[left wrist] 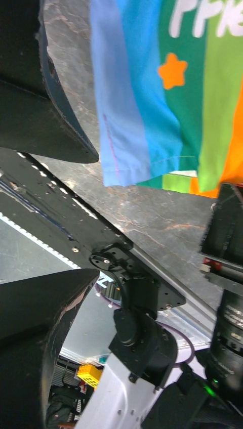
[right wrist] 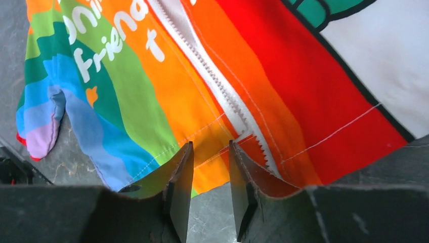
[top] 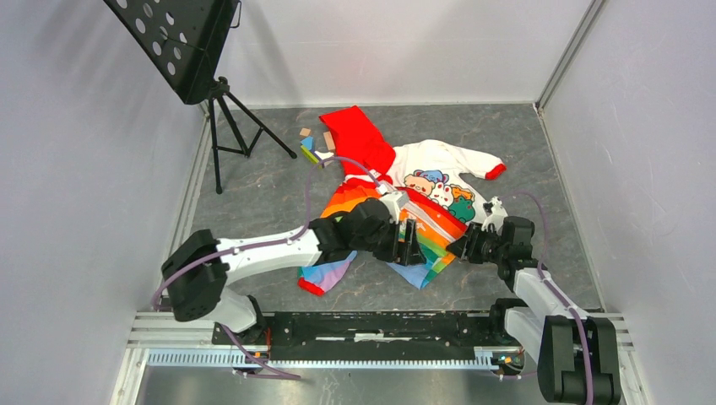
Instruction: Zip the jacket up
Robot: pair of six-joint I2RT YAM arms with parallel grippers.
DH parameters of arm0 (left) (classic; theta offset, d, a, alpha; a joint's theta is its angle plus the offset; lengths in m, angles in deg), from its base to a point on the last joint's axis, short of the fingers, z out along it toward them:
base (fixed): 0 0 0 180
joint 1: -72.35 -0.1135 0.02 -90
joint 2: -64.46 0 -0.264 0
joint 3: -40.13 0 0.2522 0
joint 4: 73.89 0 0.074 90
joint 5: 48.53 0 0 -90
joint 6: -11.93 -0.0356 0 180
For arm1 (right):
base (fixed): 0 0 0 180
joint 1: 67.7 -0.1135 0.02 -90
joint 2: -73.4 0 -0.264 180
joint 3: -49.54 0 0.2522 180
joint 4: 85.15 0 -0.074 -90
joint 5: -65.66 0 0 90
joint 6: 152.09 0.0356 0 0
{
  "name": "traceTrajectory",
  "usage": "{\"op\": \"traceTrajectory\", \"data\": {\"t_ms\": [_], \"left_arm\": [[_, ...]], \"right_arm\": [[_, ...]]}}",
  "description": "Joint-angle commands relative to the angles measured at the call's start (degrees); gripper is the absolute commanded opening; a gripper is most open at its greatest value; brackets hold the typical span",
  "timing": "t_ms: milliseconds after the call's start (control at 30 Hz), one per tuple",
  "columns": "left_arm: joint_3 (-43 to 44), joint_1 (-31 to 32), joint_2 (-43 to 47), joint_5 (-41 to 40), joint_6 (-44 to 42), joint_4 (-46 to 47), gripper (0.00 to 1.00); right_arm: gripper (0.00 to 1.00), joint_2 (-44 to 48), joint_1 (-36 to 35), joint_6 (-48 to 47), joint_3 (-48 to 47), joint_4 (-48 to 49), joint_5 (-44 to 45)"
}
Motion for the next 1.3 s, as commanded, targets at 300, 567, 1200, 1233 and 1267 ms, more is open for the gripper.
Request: {"op": "traceTrajectory", "data": {"t_ms": [300, 567, 1200, 1233, 1267], "left_arm": [[13.1, 0.2, -12.5, 1.2, -0.4, 0.6, 0.82], [17.3, -0.5, -15.4, 5.3, -0.5, -8.3, 0.69], [39.7, -0.8, -33.0, -4.1, -18.5, -24.7, 0.74], [40.0, -0.8, -33.8, -3.9, -18.5, -24.7, 0.70], [40.2, -0.8, -34.5, -3.9, -18.4, -24.7, 0.67]], "right_arm": [[0.07, 3.7, 0.1, 1.0, 1.9, -3.2, -12.2], [0.01, 6.9, -0.1, -3.7, -1.7, -15.2, -14.5], [0.42, 2.4, 0.4, -9.8, -17.2, -24.0, 8.7], [0.41, 1.3, 0.4, -9.2, -16.2, -22.6, 4.7], [0.41, 0.2, 0.4, -8.2, -15.3, -20.8, 2.5]]}}
